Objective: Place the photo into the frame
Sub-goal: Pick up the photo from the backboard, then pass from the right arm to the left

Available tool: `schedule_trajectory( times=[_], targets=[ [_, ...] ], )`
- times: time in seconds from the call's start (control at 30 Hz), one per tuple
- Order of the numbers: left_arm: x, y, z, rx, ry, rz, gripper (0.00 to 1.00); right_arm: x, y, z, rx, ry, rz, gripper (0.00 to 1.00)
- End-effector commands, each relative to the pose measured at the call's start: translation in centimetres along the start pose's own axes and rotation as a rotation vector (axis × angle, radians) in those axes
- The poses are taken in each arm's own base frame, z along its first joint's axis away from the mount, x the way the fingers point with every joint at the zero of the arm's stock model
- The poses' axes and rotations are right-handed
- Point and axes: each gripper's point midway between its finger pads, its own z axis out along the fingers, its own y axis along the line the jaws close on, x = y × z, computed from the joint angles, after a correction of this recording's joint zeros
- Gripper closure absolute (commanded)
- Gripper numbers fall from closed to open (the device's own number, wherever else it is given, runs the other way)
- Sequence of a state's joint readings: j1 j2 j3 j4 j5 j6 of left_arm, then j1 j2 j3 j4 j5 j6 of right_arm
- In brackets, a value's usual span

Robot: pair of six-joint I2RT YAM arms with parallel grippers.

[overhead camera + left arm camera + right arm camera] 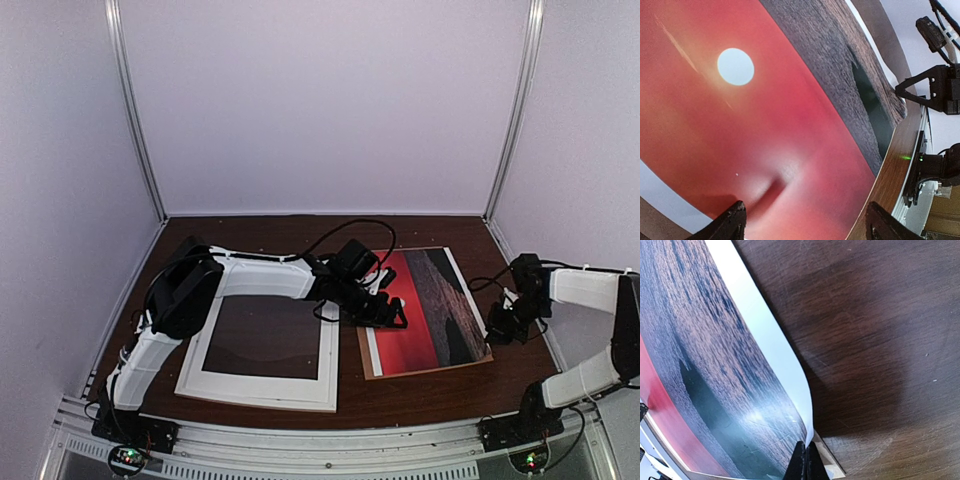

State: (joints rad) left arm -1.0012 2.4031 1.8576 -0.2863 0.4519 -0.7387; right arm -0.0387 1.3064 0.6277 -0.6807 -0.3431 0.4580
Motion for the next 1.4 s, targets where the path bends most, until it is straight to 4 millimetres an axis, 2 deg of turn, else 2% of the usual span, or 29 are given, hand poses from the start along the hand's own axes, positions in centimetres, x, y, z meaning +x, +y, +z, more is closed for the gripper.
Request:
schedule_trajectory(
  times=[0.0,0.13,0.23,0.57,0.7,0.9,1.03,1.17,1.37],
  targets=[
    [3.5,3.3,0.9,-0.089,0.098,-0.060,0.17,0.2,1.6,-0.4,-0.069,-0.003,-0.016,1.00],
    [3.1,3.2,0.4,-0.086,0.086,-0.055,0.17,0.0,2.1,-1.2,-0.078,-0.015,-0.036,1.00],
    [2.2,2.6,-0.8,-0.072,0.053,-0.032,0.16,-0.7,3.2,-2.7,-0.097,-0.040,-0.068,1.00],
    [-1.6,0.5,-7.6,-0.132,-0.108,0.163,0.11,-1.7,8.4,-10.3,-0.159,-0.119,-0.257,1.00],
    [-2.7,-0.4,-10.3,-0.109,-0.171,0.214,0.11,-2.0,11.4,-13.7,-0.241,-0.167,-0.333,1.00],
    [-5.8,-0.7,-16.7,-0.132,-0.263,0.371,0.10,-0.8,15.5,-18.2,-0.296,-0.181,-0.500,1.00],
    [-7.7,-1.2,-20.7,-0.121,-0.296,0.413,0.09,-0.4,18.1,-21.3,-0.309,-0.228,-0.591,1.00],
    [-8.4,-4.2,-23.0,-0.099,-0.340,0.459,0.10,-1.3,20.4,-23.7,-0.349,-0.279,-0.532,1.00],
    [-6.9,-10.2,-22.7,-0.181,-0.440,0.611,0.09,-2.0,24.0,-23.8,-0.439,-0.294,-0.438,1.00]
  ],
)
